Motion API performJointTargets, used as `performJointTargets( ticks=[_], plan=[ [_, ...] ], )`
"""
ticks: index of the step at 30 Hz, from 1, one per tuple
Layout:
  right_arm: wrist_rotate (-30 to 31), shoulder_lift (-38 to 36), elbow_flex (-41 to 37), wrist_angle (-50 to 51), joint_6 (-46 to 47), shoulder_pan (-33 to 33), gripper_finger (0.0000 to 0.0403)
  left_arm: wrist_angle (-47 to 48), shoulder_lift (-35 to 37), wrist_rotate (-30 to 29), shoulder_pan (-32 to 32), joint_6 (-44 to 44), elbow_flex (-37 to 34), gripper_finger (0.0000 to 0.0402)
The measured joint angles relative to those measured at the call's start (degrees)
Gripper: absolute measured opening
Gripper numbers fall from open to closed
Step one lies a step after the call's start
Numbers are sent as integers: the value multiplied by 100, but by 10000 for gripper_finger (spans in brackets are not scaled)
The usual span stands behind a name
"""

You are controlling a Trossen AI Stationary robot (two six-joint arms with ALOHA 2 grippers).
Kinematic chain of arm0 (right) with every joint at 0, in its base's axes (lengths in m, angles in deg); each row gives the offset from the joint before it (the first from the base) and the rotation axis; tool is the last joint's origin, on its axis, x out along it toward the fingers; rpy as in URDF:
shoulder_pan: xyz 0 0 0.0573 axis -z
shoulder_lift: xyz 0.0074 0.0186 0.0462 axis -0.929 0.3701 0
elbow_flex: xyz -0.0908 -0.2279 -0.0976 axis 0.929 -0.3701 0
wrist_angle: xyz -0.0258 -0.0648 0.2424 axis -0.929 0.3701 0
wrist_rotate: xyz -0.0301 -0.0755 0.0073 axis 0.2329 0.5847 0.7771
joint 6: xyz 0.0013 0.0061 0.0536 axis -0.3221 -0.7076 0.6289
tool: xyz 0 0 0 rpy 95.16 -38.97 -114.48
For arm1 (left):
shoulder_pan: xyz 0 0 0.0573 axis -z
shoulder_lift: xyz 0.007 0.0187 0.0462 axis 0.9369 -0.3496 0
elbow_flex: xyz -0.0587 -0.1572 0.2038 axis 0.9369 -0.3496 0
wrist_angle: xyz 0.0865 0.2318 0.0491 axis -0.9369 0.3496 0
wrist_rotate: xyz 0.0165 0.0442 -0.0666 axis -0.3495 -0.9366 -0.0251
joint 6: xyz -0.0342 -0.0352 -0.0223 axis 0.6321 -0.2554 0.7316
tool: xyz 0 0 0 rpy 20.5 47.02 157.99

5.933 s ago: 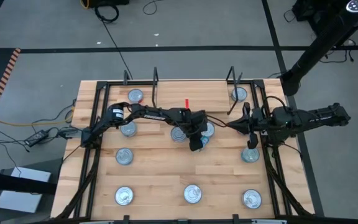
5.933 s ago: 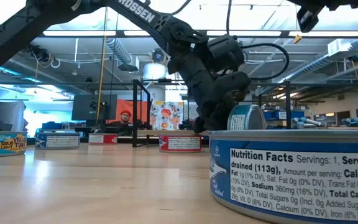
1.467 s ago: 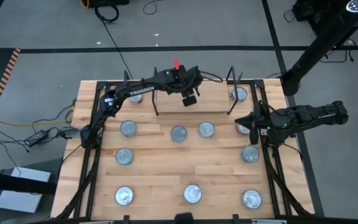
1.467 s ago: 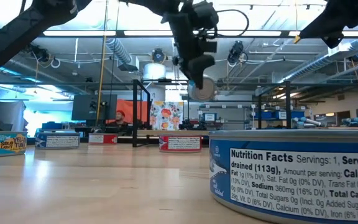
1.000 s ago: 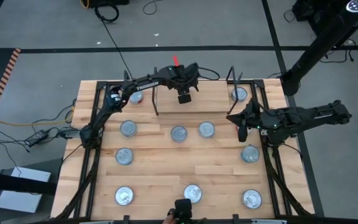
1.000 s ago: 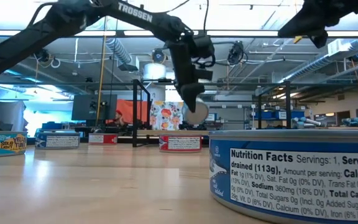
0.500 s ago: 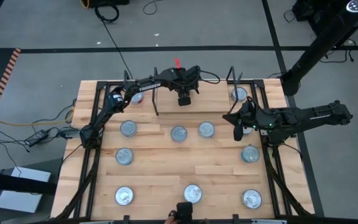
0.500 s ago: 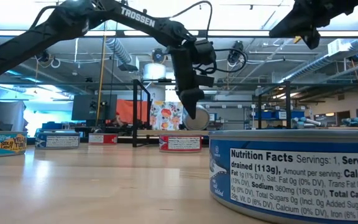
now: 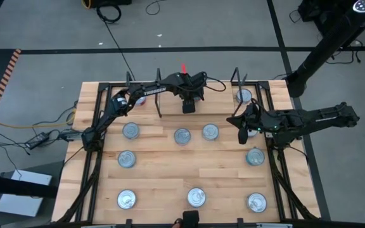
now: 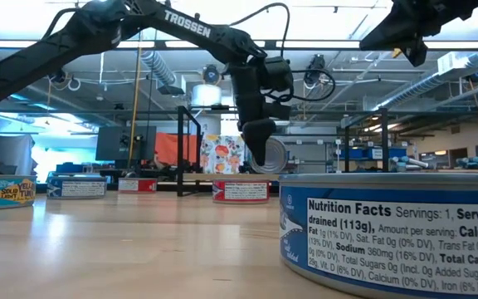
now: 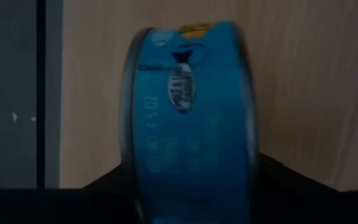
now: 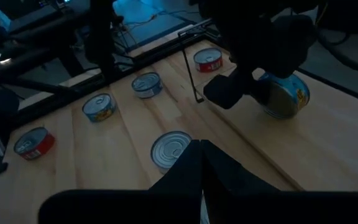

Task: Stack canned seafood by type on shelf
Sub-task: Put the light blue tuna can on the shelf

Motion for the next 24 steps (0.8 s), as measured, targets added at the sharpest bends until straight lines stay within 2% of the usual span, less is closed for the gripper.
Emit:
performJointTargets(
  ticks=[6, 11, 16, 19, 21, 24],
  plan=[
    [-5, 0, -1, 8, -91, 0, 11, -6, 0, -120, 3, 9, 0, 179],
    [-4, 0, -2, 11, -106, 0, 11, 0, 0, -792, 23, -122, 0, 138],
    [-4, 0, -1, 11, -140, 0, 11, -3, 0, -1717, 85, -288, 0, 137],
    [-4, 0, -2, 21, -146, 0, 11, -12, 2, -1781, 103, -291, -12, 137],
    [-4, 0, 0, 44, -147, 0, 11, 60, -9, -1784, 113, -219, -17, 144],
    [-13, 0, -1, 43, -146, 0, 11, 98, -25, -1788, 138, -209, -79, 191]
  ],
)
